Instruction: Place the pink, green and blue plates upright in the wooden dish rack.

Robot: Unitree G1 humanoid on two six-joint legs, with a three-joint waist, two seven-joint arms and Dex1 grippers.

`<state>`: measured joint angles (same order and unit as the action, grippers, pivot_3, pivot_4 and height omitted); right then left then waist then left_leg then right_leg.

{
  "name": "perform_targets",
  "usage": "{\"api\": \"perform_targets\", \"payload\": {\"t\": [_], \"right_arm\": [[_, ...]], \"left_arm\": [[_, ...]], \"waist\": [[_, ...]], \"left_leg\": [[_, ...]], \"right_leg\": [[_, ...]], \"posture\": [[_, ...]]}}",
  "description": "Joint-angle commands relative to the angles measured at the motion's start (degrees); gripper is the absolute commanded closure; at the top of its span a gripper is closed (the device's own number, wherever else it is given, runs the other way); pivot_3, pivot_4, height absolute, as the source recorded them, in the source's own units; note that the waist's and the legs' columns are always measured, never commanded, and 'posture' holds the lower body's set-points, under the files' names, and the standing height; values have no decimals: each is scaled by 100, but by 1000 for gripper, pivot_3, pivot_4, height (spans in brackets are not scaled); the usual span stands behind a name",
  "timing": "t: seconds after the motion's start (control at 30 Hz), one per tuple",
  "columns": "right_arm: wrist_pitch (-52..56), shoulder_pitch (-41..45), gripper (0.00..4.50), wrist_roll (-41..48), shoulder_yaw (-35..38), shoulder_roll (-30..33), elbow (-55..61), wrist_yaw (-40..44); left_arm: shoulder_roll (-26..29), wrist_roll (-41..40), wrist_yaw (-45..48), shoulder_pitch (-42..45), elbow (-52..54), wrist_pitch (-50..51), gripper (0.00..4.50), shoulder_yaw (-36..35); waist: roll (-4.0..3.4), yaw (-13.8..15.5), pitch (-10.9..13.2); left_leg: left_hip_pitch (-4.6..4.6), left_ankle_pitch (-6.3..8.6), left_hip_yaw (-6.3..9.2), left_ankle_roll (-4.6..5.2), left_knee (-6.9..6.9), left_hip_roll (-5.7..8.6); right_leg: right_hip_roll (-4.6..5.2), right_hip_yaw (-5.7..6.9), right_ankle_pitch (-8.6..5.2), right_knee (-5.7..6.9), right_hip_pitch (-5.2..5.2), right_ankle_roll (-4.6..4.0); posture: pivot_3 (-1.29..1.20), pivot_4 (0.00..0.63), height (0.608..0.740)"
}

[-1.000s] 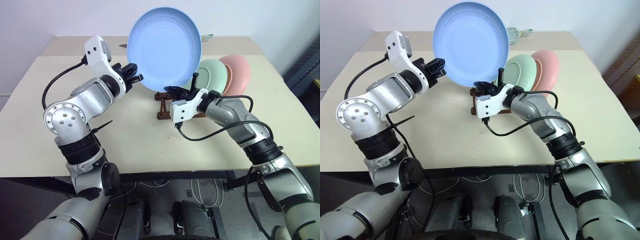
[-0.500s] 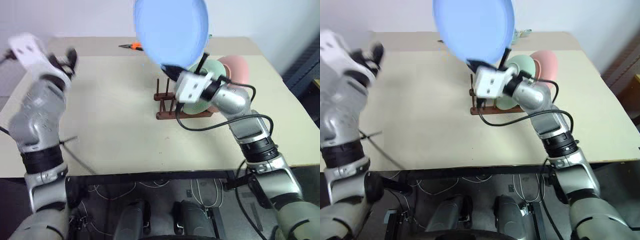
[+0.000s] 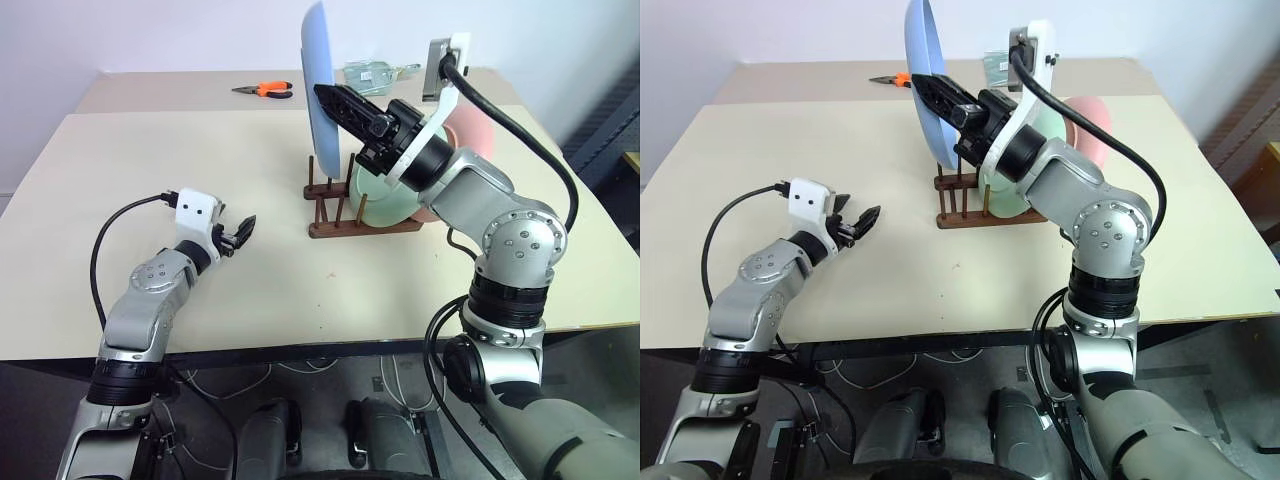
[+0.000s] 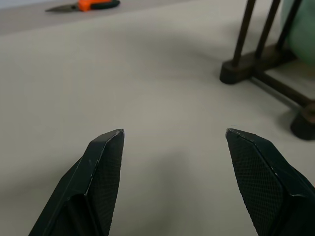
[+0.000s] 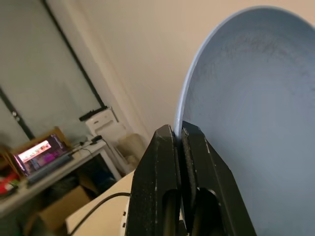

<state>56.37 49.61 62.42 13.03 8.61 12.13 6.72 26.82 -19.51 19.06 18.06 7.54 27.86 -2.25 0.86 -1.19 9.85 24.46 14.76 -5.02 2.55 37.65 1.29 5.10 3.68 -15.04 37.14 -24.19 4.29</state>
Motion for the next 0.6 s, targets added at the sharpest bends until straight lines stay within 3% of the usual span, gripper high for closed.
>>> {"api": "perform_targets", "payload": {"t": [0.03,0.6], "right_arm": [[84,197,4500,476,250,-9,-86,-249],[117,624,4500,1175,605,-57,-1531,-1157]], "left_arm": [[52,-82,326,-119,388,40,1142,-7],[51,-276,1156,-620,1085,349,1142,138]], "waist": [[0,4,0],[-8,-2,3]], "left_leg": [[1,0,-1,1,0,0],[4,1,-2,6,0,-1]], "right_leg": [[0,0,0,-1,0,0],[1,-2,0,-2,-3,0]], "posture": [[0,150,740],[0,150,740]]}}
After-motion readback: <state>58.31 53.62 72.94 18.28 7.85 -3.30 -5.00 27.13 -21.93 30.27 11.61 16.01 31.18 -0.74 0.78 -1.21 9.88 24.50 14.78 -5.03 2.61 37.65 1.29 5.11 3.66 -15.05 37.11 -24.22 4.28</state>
